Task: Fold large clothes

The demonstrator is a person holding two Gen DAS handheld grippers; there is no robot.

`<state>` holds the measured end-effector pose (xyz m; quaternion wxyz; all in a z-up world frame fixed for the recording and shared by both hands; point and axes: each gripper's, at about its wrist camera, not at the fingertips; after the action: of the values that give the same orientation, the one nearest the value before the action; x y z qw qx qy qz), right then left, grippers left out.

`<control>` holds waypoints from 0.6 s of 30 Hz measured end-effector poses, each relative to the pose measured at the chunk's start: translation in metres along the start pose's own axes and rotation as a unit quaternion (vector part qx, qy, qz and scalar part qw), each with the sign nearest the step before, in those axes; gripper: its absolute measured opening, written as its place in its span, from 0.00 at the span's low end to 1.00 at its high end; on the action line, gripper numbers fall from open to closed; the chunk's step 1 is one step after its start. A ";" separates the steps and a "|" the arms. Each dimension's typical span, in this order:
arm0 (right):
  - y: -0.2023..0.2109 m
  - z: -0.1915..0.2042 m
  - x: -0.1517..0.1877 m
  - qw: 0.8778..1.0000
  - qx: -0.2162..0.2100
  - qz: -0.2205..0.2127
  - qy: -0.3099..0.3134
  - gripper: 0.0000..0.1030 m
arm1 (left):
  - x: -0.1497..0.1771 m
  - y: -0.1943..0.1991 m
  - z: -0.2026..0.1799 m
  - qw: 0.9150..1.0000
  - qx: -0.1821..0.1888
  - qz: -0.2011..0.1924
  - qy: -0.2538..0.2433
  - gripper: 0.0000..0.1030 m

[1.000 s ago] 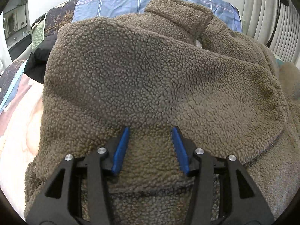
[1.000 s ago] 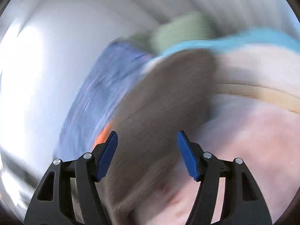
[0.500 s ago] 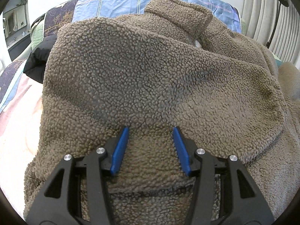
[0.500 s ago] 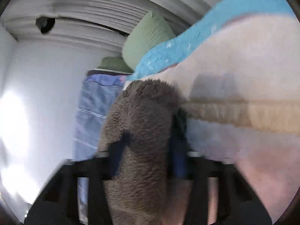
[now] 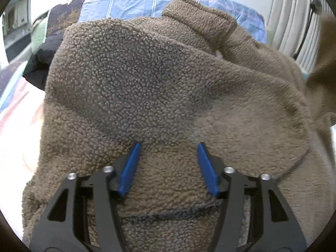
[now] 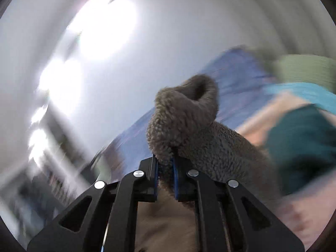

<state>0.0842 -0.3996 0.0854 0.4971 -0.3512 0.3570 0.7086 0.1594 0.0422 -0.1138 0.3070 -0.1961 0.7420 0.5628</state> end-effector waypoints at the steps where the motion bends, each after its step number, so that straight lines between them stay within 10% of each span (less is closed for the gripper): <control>1: -0.017 0.023 0.015 0.999 -0.019 0.023 0.025 0.12 | 0.000 0.002 0.003 1.000 0.018 -0.002 0.005 0.72; 5: -0.103 0.094 0.133 0.969 -0.026 0.190 0.155 0.17 | 0.000 0.021 0.025 0.995 0.075 -0.023 0.059 0.77; 8: -0.129 0.085 0.190 0.943 0.009 0.278 0.182 0.43 | -0.002 0.042 0.045 0.983 0.149 -0.038 0.104 0.86; 13: -0.106 0.047 0.220 0.945 0.031 0.292 0.144 0.52 | -0.011 0.062 0.041 0.969 0.225 -0.045 0.090 0.92; 18: -0.077 0.026 0.217 0.952 0.070 0.258 0.147 0.52 | -0.010 0.035 0.016 0.975 0.208 0.018 0.070 0.93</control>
<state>0.0982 -0.2596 -0.0986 0.2631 -0.3120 0.5531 0.7263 0.1480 0.0673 -0.0849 0.2779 -0.1536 0.8660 0.3864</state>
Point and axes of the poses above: each gripper's, at about its wrist camera, not at the fingertips, and y roughly against the way its jaws point, z to its left, x to its underside, and after that the axes turned 2 degrees about y, right-handed
